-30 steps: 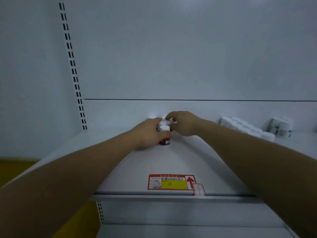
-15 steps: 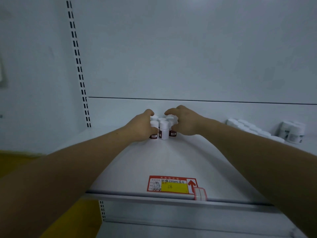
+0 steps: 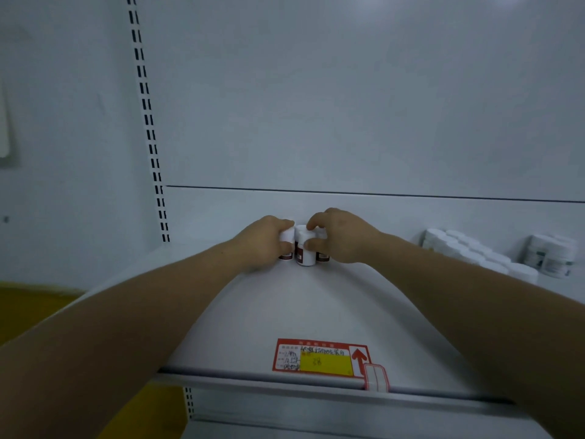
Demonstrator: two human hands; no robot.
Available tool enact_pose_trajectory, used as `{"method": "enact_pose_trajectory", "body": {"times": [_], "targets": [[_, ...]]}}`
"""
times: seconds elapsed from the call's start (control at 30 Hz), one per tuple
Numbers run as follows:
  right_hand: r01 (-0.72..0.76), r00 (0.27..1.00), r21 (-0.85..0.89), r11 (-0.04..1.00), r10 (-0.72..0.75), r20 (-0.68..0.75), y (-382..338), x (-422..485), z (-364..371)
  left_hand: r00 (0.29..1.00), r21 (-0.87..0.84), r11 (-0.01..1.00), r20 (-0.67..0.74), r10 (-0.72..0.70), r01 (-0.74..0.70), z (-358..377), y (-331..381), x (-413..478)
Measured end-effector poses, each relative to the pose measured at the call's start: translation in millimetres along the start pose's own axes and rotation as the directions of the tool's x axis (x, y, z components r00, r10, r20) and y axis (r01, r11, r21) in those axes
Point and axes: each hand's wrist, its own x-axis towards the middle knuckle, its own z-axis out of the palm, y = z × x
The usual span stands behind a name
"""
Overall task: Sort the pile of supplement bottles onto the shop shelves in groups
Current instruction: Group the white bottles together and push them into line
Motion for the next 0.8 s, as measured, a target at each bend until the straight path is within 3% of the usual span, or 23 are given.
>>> {"method": "enact_pose_trajectory", "body": {"times": [0.27, 0.8], "targets": [[-0.034, 0.999, -0.068, 0.997, 0.031, -0.034, -3.5, 4.0, 6.3, 0.999, -0.043, 0.998, 0.032, -0.037, 0.039, -2.9, -3.0, 4.4], [-0.111, 0.994, 0.189, 0.976, 0.106, 0.037, 12.3, 5.0, -0.3, 0.993, -0.002, 0.996, 0.069, -0.092, 0.092, 0.7, -2.6, 2.0]]}}
